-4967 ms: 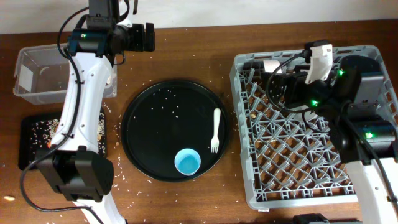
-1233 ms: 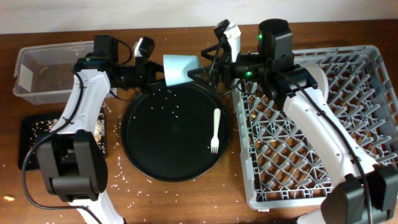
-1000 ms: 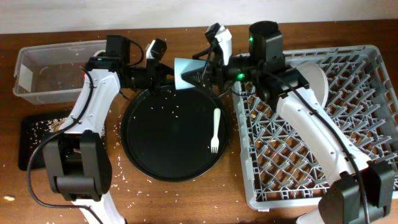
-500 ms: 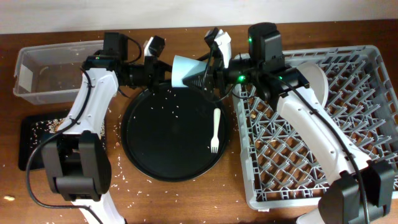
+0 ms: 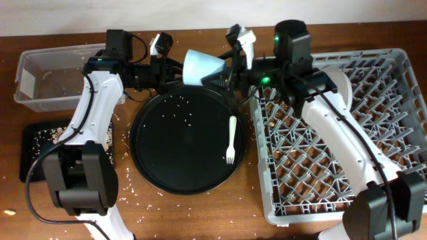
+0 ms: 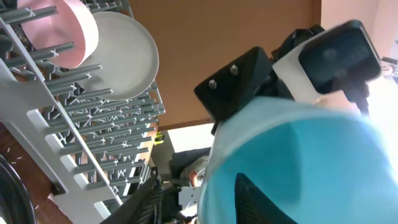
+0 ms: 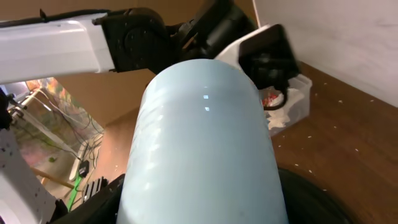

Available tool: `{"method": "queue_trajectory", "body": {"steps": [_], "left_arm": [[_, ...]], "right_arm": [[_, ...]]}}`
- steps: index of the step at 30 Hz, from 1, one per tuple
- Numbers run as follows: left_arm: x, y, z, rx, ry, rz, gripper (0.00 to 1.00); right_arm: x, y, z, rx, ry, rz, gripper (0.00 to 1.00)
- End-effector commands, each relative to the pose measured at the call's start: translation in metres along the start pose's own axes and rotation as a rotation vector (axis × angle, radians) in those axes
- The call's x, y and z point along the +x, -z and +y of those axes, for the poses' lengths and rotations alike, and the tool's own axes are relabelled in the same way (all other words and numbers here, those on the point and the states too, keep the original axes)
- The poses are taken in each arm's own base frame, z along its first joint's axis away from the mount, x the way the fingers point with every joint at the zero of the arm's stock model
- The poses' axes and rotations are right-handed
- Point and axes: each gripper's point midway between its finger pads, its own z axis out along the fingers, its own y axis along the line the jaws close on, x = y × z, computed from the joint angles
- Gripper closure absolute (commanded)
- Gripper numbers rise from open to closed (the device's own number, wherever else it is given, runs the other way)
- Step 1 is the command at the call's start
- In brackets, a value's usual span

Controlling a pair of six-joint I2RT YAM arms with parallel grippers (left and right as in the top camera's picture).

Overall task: Sort waste into correct bins and load items into the dishwasher rack
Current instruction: 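Hand the blue cup from the left gripper to the right gripper, then place the blue cup upside down in the rack with the right gripper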

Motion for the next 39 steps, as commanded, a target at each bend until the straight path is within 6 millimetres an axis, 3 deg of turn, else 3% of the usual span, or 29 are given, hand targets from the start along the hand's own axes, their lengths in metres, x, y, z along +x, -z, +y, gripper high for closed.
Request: {"method": "queue_trajectory", "body": {"steps": [1,3,7,10,12,14,17,21,23,28,31,33,34,37,38,39], "left_arm": [[-0.002,0.003,-0.015,0.004,-0.053,-0.005,0.59],[-0.004,0.003,-0.015,0.003,-0.074,-0.005,0.57],[-0.012,0.003,-0.004,-0.066,-0.133,-0.023,0.56],[-0.026,0.013,0.039,-0.332,-0.132,-0.092,0.56],[-0.039,0.035,0.079,-0.6,-0.128,-0.16,0.56],[-0.047,0.057,0.104,-0.795,-0.123,-0.211,0.56],[-0.054,0.088,0.126,-1.01,-0.116,-0.265,0.55],[-0.055,0.114,0.138,-1.173,-0.102,-0.299,0.54],[-0.055,0.121,0.141,-1.215,-0.098,-0.308,0.54],[-0.056,0.126,0.142,-1.246,-0.097,-0.316,0.54],[-0.053,0.126,0.143,-1.248,-0.089,-0.31,0.53],[-0.053,0.126,0.143,-1.248,-0.089,-0.309,0.53],[-0.053,0.126,0.143,-1.248,-0.088,-0.309,0.53],[-0.051,0.126,0.144,-1.249,-0.08,-0.303,0.53],[-0.05,0.126,0.144,-1.25,-0.078,-0.301,0.53],[-0.05,0.126,0.144,-1.249,-0.077,-0.301,0.53]], "right_arm": [[-0.004,0.013,-0.007,-0.005,-0.006,-0.018,0.38],[-0.004,0.024,-0.02,0.041,-0.034,-0.026,0.38],[0.013,0.056,-0.066,0.253,-0.178,-0.004,0.37],[0.035,0.081,-0.09,0.405,-0.29,0.042,0.37],[0.056,0.104,-0.098,0.568,-0.374,0.11,0.37],[0.067,0.123,-0.094,0.692,-0.411,0.163,0.37],[0.088,0.162,-0.069,0.884,-0.472,0.273,0.37],[0.13,0.222,-0.033,1.168,-0.597,0.47,0.37],[0.149,0.239,-0.02,1.244,-0.669,0.553,0.37],[0.183,0.242,-0.017,1.259,-0.799,0.691,0.37],[0.221,0.232,-0.019,1.223,-0.886,0.791,0.37],[0.233,0.219,-0.027,1.197,-0.879,0.81,0.37],[0.235,0.211,-0.033,1.183,-0.865,0.809,0.25],[0.239,0.203,-0.038,1.165,-0.861,0.815,0.06],[0.239,0.203,-0.04,1.167,-0.86,0.811,0.0],[0.237,0.203,-0.041,1.169,-0.856,0.803,0.01]]}}
